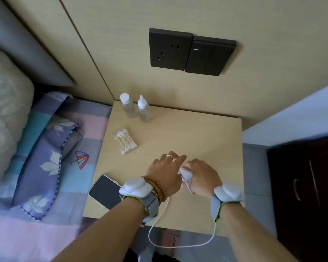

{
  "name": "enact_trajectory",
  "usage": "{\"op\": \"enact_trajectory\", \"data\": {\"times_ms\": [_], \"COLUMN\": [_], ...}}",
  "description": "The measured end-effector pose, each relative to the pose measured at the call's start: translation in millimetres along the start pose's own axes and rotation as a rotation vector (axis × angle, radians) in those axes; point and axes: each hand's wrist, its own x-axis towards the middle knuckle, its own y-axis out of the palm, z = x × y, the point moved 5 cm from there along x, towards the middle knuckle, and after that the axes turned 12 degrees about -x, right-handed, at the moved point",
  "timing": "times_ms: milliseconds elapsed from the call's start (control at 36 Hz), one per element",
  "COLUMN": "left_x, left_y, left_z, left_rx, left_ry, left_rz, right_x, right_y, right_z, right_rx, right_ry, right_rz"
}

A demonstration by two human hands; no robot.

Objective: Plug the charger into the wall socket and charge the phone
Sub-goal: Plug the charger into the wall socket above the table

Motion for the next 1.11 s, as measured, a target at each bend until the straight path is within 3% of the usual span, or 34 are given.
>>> {"op": "enact_trajectory", "data": {"times_ms": [83,167,361,556,667,806,1111], "left_x": [1,3,14,28,33,44,58], "left_y": [2,-1,-38,-82,-104,-130,-184], "left_z": [3,14,17,-13,-31,-41,-40], "left_rx": [-0.030,-0.072,-0.468,-0.950,-1.098,-1.324,-1.362], "left_ry": [-0.023,-0.070,-0.264,-0.292,-0.165,-0.179,-0.138], "left_rz": [0.034,0.045,-0.180,-0.305,-0.397,-0.435,-0.517], "right_x": [1,4,-4,-18,-12,-6,15], "right_y": [4,2,-69,-150,-170,-196,-236], "right_z": [8,10,-3,5,9,12,26], "right_rx": [-0.196,-0.173,0.275,0.662,0.971,1.256,1.281], "right_ry": [-0.090,-0.049,0.203,0.152,0.148,0.067,0.114], "right_rz": [0.017,0.006,-0.283,-0.579,-0.508,-0.479,-0.641]}}
